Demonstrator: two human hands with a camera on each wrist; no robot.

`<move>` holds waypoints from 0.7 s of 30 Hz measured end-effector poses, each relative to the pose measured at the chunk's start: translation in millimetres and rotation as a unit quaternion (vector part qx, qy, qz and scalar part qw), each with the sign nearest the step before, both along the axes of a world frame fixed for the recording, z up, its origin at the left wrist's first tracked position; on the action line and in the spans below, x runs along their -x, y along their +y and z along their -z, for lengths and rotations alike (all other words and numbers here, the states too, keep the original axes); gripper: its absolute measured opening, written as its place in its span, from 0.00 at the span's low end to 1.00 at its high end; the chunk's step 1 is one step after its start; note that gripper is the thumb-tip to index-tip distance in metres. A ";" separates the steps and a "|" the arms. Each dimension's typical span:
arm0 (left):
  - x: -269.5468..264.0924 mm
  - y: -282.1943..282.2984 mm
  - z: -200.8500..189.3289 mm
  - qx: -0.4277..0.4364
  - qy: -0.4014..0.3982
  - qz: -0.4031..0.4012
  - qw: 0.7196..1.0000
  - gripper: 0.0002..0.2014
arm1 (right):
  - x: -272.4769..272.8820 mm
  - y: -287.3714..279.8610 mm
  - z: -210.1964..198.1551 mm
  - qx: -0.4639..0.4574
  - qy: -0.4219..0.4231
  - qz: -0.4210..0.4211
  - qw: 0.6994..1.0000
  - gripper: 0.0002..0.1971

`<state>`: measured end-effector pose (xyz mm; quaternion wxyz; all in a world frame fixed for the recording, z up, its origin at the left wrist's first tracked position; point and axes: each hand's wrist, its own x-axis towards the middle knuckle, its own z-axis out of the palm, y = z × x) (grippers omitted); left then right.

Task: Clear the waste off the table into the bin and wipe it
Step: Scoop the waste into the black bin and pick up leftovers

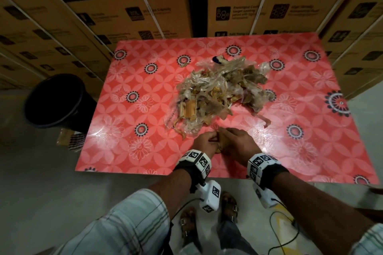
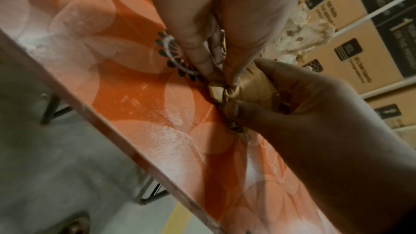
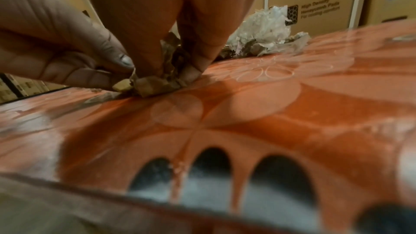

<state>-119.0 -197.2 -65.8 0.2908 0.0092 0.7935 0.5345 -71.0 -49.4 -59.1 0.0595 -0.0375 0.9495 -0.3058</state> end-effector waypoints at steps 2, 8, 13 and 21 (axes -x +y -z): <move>-0.6 0.9 2.3 -0.024 -0.020 -0.026 0.999 0.19 | -1.7 -2.0 -2.9 0.022 0.010 0.002 1.000 0.36; 7.3 -6.2 -15.3 -0.044 -0.043 -0.053 0.997 0.20 | 2.1 -9.2 -19.5 0.081 0.011 0.019 0.996 0.31; 28.9 -30.3 -63.0 -0.031 0.019 -0.057 0.998 0.20 | 27.0 -35.0 -54.0 0.083 0.078 0.018 0.993 0.30; 59.7 -82.8 -145.2 -0.009 0.183 -0.074 0.980 0.21 | 85.3 -92.1 -115.7 0.049 0.144 -0.021 0.988 0.34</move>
